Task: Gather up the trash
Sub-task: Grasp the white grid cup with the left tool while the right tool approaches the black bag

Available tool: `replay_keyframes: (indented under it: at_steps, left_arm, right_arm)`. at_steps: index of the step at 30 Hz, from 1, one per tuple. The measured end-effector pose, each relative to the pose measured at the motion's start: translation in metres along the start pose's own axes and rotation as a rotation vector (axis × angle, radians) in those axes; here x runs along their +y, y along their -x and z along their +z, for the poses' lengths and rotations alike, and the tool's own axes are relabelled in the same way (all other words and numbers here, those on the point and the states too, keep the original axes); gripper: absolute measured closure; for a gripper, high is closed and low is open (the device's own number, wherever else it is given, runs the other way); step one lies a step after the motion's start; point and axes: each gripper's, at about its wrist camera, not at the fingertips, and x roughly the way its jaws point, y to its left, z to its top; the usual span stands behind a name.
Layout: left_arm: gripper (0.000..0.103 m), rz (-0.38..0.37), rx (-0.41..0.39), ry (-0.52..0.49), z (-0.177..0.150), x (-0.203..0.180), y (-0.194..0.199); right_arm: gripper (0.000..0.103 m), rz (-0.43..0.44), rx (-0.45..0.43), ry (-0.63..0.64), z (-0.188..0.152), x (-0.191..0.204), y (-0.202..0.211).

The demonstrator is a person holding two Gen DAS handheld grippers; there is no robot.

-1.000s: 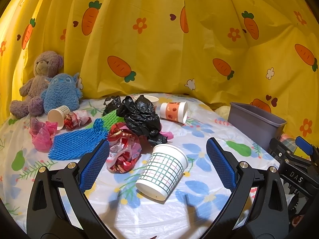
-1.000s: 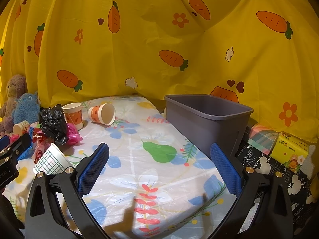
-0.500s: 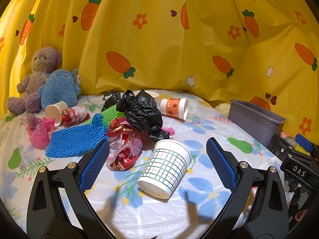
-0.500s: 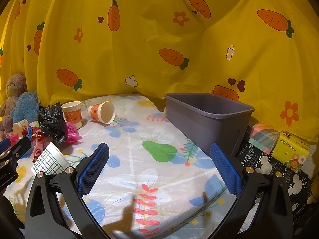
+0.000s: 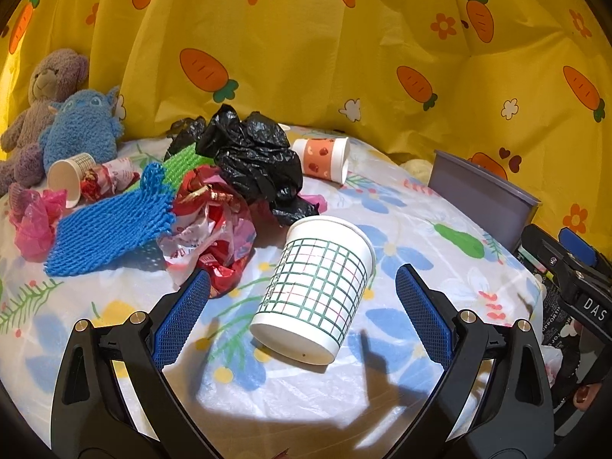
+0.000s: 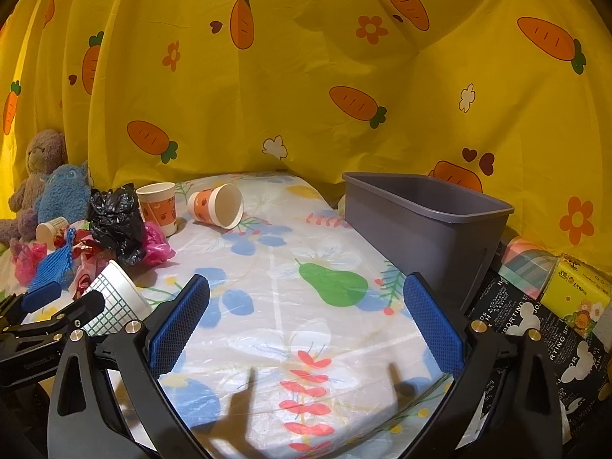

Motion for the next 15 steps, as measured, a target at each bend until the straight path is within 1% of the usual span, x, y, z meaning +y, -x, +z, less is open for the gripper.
replay_keyframes:
  at_steps: [1,4,8,9,11,15]
  left_arm:
    - [0.008,-0.011,0.016,0.009,0.000,0.001,-0.004]
    - [0.015,-0.032,0.052,0.025,-0.001,0.004,-0.012]
    - [0.030,-0.059,0.077,0.030,-0.002,0.004,-0.017]
    - [0.036,-0.066,0.083,0.029,-0.002,0.004,-0.018]
    - [0.042,-0.077,0.095,0.033,-0.003,0.004,-0.019]
    - [0.045,-0.086,0.081,0.058,-0.003,0.008,-0.014]
  right_arm:
    - [0.005,0.006,0.001,0.001,0.000,0.001,-0.001]
    - [0.005,0.020,0.003,0.010,0.000,0.005,-0.004]
    - [0.005,0.039,0.011,0.021,-0.001,0.009,-0.008]
    - [0.005,0.044,0.012,0.022,0.000,0.010,-0.009]
    - [0.005,0.054,0.015,0.024,-0.001,0.011,-0.011]
    - [0.008,0.078,0.021,0.029,0.001,0.015,-0.015]
